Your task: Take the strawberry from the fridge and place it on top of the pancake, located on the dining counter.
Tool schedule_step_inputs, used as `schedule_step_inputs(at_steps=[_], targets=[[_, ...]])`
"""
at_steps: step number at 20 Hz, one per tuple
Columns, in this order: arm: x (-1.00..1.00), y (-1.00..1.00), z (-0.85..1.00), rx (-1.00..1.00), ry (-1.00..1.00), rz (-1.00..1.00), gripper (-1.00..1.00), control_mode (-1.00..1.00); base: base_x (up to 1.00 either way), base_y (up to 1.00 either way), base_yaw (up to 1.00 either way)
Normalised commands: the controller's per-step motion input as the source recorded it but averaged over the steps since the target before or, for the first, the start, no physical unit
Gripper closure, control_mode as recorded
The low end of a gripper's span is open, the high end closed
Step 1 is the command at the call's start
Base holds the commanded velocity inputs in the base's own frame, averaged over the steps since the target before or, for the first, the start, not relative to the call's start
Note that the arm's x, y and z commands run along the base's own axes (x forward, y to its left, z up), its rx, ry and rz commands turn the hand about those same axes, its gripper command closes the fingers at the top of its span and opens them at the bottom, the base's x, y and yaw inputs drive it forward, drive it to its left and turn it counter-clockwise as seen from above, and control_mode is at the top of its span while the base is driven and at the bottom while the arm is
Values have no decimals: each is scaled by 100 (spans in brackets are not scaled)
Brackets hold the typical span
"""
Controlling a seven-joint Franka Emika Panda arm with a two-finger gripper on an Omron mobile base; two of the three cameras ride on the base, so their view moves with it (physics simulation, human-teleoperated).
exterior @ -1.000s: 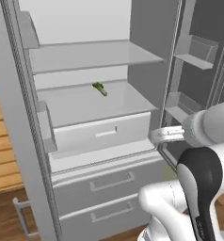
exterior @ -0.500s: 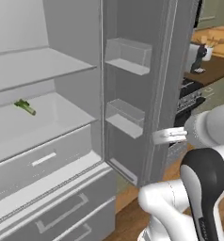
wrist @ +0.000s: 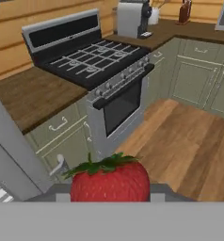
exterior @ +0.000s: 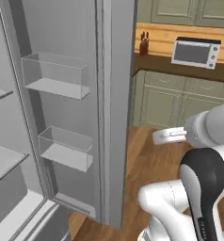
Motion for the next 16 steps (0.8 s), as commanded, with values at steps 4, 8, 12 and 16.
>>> schedule_step_inputs(at_steps=[4,8,12,16], targets=[[0,0,0,0,0,0,100,100,-16,0,-88],[0,0,0,0,0,0,100,100,-1,0,-91],[0,0,0,0,0,0,100,100,0,0,-92],[0,0,0,0,0,0,100,100,0,-2,-92]])
